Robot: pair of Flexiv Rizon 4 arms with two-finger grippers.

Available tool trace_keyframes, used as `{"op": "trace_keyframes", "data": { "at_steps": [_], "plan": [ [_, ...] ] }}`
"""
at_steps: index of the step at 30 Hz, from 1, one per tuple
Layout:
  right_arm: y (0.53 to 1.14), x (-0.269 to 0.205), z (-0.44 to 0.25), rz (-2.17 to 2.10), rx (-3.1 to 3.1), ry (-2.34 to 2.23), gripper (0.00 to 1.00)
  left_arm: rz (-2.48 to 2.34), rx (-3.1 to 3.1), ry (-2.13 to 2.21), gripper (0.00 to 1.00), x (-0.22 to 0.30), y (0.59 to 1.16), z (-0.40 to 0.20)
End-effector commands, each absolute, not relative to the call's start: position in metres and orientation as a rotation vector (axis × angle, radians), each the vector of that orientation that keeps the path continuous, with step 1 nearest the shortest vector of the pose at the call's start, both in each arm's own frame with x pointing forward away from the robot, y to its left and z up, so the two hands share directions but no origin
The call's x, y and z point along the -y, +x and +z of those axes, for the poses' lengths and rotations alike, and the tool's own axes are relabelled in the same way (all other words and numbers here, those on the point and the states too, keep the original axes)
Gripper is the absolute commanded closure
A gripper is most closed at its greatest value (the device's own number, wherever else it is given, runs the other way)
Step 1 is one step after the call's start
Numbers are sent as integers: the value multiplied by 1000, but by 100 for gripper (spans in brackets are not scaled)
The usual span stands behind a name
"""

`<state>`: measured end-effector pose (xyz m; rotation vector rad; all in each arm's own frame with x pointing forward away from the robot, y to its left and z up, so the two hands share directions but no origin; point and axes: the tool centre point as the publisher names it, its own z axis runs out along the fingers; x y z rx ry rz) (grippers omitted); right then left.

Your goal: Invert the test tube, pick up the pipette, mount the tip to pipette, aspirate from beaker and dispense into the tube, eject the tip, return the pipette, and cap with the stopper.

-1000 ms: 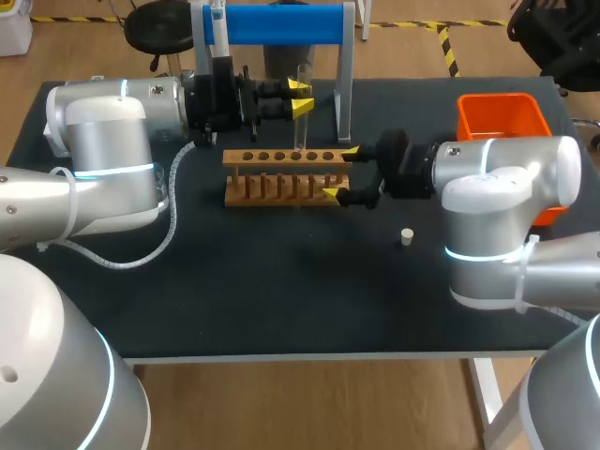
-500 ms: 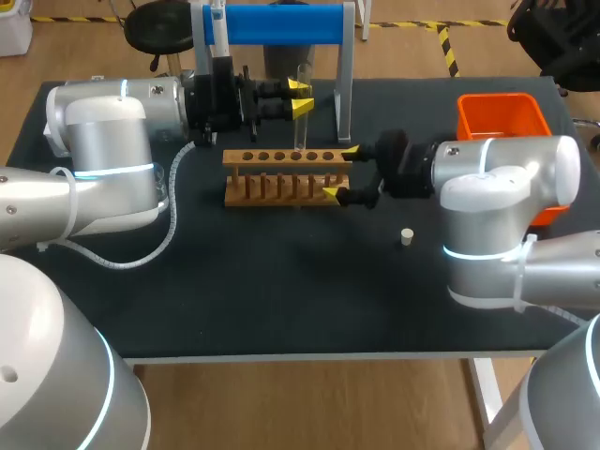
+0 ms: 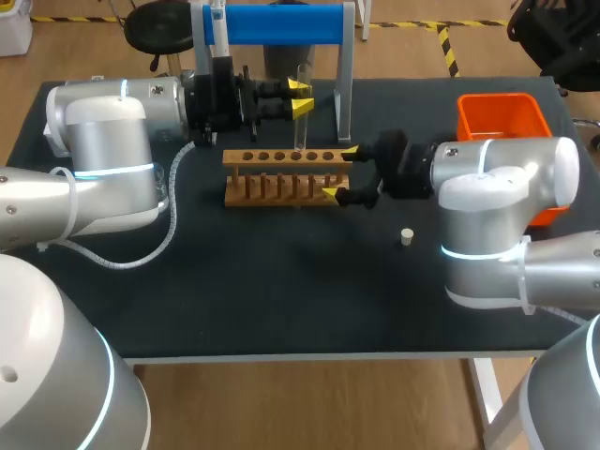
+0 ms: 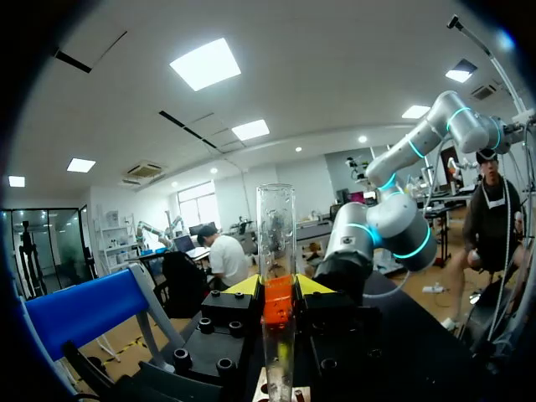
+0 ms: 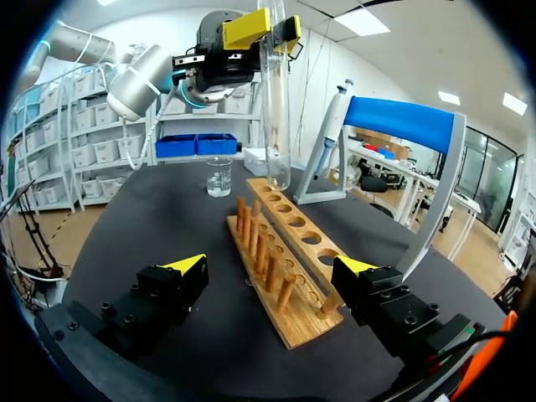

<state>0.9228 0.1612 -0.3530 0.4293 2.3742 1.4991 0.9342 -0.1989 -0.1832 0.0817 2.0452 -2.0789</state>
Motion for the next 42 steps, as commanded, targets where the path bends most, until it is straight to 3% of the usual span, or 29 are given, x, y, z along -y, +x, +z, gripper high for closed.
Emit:
{"op": "trace_keyframes", "data": {
  "at_steps": [1, 42],
  "plan": [
    [922, -162, -354, 1499, -2367, 432, 0, -2081, -2045, 85, 100, 198, 934, -183],
    [922, -162, -354, 1499, -2367, 432, 0, -2144, -2076, -237, 100, 206, 971, -191]
  ]
}}
